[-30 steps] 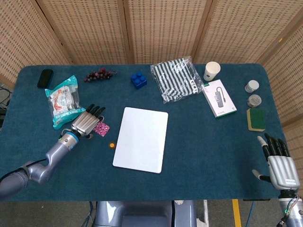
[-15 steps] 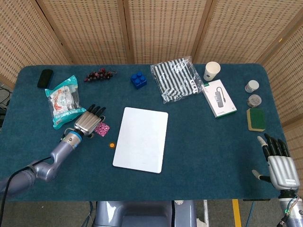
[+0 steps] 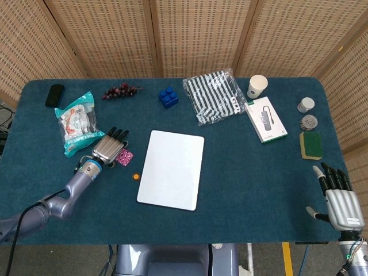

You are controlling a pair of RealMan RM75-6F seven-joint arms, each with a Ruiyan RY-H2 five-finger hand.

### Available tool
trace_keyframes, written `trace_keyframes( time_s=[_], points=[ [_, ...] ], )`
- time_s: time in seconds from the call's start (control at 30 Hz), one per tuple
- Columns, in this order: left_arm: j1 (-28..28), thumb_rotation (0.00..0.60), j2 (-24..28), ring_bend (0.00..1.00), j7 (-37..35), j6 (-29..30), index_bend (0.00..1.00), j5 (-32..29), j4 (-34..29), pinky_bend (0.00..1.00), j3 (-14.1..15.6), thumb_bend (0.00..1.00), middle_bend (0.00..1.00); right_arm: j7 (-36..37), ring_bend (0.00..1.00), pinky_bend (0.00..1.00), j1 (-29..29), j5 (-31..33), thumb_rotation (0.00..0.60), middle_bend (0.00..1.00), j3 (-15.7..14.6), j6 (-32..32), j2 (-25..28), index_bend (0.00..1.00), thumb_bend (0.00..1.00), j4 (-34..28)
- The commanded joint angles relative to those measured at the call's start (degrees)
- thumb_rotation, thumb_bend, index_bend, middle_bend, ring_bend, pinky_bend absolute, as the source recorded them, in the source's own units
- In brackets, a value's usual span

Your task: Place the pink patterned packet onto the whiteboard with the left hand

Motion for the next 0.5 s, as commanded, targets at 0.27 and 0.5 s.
trace_keyframes(
  time_s=[0.27, 0.5],
  points=[
    [0.1, 0.600, -2.6, 0.00, -0.4, 2.1, 0.47, 0.9, 3.3, 0.00, 0.6, 0.23, 0.00, 0.6, 0.00, 0.00, 0.0, 0.0, 0.600, 0.00, -0.1, -0.2, 0.2, 0.00, 0.00, -0.1],
    [0.1, 0.600, -2.6, 0.00, -0.9, 2.3, 0.49, 1.0, 3.6, 0.00, 0.7, 0.24, 0.00, 0.8, 0.00, 0.00, 0.1, 0.0, 0.600, 0.00, -0.1, -0.3, 0.2, 0.00, 0.00, -0.1]
  ],
)
